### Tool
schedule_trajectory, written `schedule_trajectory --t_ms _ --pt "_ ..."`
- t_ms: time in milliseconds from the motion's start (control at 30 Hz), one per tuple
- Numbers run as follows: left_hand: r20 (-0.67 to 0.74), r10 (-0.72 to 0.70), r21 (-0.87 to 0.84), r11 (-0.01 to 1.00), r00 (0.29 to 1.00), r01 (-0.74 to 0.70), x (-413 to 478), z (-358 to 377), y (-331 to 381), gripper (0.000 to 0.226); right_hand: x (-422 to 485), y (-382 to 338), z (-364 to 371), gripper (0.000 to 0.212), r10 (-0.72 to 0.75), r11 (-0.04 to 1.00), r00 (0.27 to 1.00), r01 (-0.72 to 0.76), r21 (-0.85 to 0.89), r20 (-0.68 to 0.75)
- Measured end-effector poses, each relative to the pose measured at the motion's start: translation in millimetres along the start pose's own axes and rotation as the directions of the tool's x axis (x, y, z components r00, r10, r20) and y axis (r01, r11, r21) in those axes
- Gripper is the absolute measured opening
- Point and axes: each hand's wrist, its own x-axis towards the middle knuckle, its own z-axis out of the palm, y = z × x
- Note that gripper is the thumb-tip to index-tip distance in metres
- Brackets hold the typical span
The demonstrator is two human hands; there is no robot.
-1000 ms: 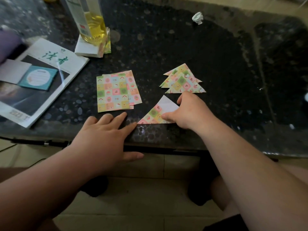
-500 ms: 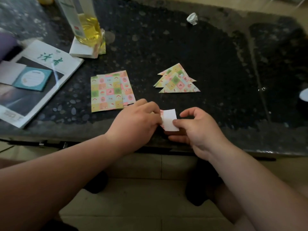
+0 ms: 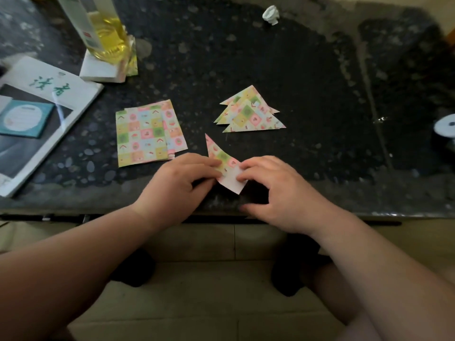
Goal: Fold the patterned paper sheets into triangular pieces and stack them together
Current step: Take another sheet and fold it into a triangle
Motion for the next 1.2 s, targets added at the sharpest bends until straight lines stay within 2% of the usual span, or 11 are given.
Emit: schedule_trajectory --t_ms 67,133,233,333,467,567,667,833,1067,1133,1200 --pt "0.017 -0.037 0.007 0.999 0.999 0.036 1 -5 -2 0.019 3 3 6 0.039 -0.022 1.000 0.992 0.019 -0.024 -0.126" --pt "0.076 -0.010 0.080 0.997 0.997 0.004 0 -7 -3 0.019 5 3 11 0.032 -0.046 0.998 0.972 0.035 -0.051 -0.232" --pt "0.174 0.004 0.240 0.970 0.985 -0.046 -3 -10 -1 0.018 7 0 15 0.032 -0.068 0.991 0.959 0.033 -0.129 -0.275" --pt "0.217 -0.048 0.298 0.954 0.975 -0.019 -7 -16 2 0.026 9 -6 19 0.032 -0.146 0.972 0.958 0.093 -0.215 -0.246" --pt "0.256 -0.009 0.258 0.964 0.967 -0.059 -11 -20 -2 0.033 15 -9 22 0.034 -0.174 0.983 0.968 0.160 -0.094 -0.180" --pt "0.235 -0.038 0.267 0.963 0.971 -0.027 -12 -20 -3 0.036 17 -8 10 0.051 -0.122 0.992 0.992 0.123 0.014 -0.036" --pt "0.239 -0.075 0.312 0.950 0.968 -0.004 -12 -18 4 0.059 19 -10 2 0.071 -0.098 0.994 0.992 0.102 -0.046 0.075" --pt "0.276 -0.082 0.291 0.957 0.958 -0.002 -7 -16 9 0.067 18 -17 7 0.075 -0.094 0.985 0.995 0.096 -0.145 0.016" --pt "0.186 0.013 0.252 0.966 0.983 -0.061 1 -12 4 0.025 17 -15 6 0.070 -0.068 0.991 0.997 0.062 -0.121 -0.046" --pt "0.213 0.001 0.259 0.964 0.977 -0.057 3 -12 5 0.031 16 -15 6 0.074 -0.062 0.990 0.998 0.061 -0.126 0.000" --pt "0.260 -0.033 0.280 0.959 0.965 -0.043 2 -13 8 0.049 15 -16 5 0.078 -0.064 0.991 0.998 0.066 -0.113 0.019"
